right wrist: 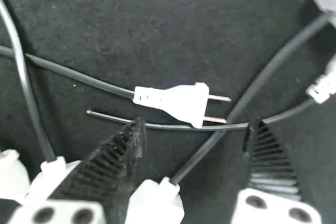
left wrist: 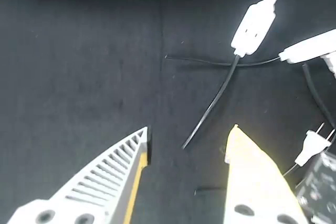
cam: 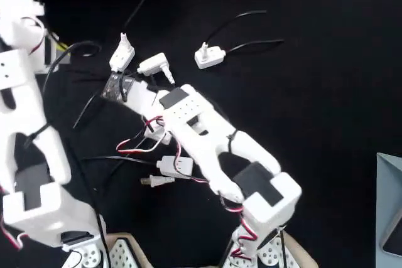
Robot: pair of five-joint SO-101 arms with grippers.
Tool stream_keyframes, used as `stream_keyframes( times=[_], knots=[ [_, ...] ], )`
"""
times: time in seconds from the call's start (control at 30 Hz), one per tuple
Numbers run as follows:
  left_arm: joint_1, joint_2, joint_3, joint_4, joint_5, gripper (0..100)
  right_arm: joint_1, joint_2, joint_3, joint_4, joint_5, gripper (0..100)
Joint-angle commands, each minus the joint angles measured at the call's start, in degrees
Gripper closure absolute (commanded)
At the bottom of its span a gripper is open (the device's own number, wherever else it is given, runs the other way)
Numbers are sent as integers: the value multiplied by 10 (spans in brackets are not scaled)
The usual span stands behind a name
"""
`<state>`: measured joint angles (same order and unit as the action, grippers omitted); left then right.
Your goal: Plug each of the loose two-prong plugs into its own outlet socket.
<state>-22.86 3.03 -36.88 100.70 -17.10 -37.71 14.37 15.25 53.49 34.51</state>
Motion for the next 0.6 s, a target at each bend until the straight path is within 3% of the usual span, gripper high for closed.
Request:
stream_keyframes(
  times=[0.0,0.43,0.57],
  knots=[
    [-20,-38,38,0,-5,761,-11,14,-32,-11,25,698],
    [-36,-40,194,-38,-4,765,-15,153,-178,-8,29,700],
    [-46,-40,249,-75,-4,766,-13,194,-228,-7,29,783]
  ],
)
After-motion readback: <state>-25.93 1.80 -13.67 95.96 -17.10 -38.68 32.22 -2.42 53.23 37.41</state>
